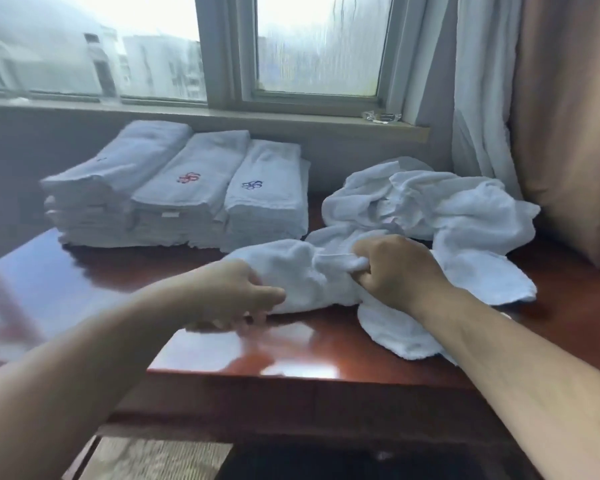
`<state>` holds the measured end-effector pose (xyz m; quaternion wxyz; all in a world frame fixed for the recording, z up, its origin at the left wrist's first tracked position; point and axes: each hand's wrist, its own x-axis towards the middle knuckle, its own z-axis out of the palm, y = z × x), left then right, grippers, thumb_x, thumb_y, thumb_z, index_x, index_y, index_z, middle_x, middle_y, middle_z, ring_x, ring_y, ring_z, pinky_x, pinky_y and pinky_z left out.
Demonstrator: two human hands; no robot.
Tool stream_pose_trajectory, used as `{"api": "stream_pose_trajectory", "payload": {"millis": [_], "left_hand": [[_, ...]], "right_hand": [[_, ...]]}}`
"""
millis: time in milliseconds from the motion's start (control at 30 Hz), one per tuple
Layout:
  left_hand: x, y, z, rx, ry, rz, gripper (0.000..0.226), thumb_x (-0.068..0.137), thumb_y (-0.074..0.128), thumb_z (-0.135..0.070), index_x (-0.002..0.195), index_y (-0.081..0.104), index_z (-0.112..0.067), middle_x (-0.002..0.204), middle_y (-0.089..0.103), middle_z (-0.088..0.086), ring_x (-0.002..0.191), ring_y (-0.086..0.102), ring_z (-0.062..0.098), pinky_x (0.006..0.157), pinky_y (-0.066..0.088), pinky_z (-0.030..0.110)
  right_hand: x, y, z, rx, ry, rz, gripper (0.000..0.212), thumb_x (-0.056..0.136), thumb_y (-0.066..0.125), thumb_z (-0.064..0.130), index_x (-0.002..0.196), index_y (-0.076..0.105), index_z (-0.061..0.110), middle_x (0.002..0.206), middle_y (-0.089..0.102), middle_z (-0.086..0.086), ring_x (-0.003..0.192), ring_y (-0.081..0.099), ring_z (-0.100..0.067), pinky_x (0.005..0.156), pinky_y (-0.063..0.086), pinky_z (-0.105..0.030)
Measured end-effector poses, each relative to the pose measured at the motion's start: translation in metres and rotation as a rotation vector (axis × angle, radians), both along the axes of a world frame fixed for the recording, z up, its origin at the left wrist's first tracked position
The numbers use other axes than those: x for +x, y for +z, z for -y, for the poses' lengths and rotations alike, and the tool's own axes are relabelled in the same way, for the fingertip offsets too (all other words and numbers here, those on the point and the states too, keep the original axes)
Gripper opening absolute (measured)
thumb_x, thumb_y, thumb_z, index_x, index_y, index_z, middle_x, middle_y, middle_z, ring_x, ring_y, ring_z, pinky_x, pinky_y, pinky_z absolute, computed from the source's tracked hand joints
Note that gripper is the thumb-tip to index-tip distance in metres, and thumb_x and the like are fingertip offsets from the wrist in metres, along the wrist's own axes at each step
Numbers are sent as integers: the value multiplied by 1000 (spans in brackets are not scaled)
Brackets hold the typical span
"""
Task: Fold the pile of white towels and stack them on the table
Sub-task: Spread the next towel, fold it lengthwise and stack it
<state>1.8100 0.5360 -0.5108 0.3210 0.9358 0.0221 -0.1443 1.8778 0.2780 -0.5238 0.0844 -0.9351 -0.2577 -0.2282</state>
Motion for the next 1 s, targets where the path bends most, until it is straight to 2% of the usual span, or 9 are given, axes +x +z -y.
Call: {"api": "stream_pose_trajectory", "payload": {"millis": [67,133,200,300,433,567,667,833,1000], "left_hand": [[-2,2,-4,79,-77,403,16,82,71,-49,88,69,-34,83,71,-14,79,67,4,66,46,23],[3,-6,-8,359,-202,664,53,78,76,-47,126,53,-42,118,58,-19,117,55,11,89,43,27],[14,-22,-9,661,-294,631,96,74,77,-56,152,23,-39,148,36,-9,139,33,19,111,32,39],[26,-35,-6,797,-393,670,82,80,71,-59,149,32,-38,153,31,-6,144,24,21,121,15,44],[32,-30,0,739,-548,1013,16,89,60,-38,100,68,-30,133,55,-5,131,45,20,118,22,42],[32,-27,5,736,-547,878,20,91,56,-30,110,52,-26,102,63,-10,101,61,15,101,38,32],[27,-24,7,819,-555,780,28,89,55,-33,117,54,-31,95,64,-8,98,61,17,93,39,35],[23,-10,-1,916,-738,877,14,87,51,-35,84,63,-29,101,59,-6,99,56,19,101,40,37],[22,13,-12,963,-501,772,20,93,51,-43,103,57,-27,94,65,0,86,66,29,72,49,35]], "right_hand": [[-14,-4,-15,1,48,131,42,87,64,28,58,36,19,55,46,3,54,44,-26,52,32,-29],[-28,-14,-26,-67,140,243,33,75,74,16,57,46,14,51,48,-3,48,44,-28,46,35,-30],[-38,-27,-34,-169,207,302,18,68,72,13,58,57,11,57,53,-6,53,53,-30,47,43,-34],[-45,-39,-32,-264,241,380,15,72,65,25,60,65,16,69,55,-4,68,56,-29,60,50,-38],[-44,-36,-22,-326,315,390,22,79,60,32,63,69,20,64,55,1,61,54,-23,57,50,-35],[-41,-28,-16,-352,323,293,14,82,66,30,80,77,21,65,61,1,60,57,-24,59,53,-36],[-38,-25,-18,-379,194,234,9,76,74,26,82,75,19,69,64,-2,60,60,-26,56,40,-30],[-14,-11,-32,-509,-267,78,31,92,41,12,116,61,14,108,68,-7,95,66,-30,69,33,-34],[10,8,-38,-393,-246,178,28,94,41,16,108,65,14,107,65,-7,100,61,-30,71,42,-34]]}}
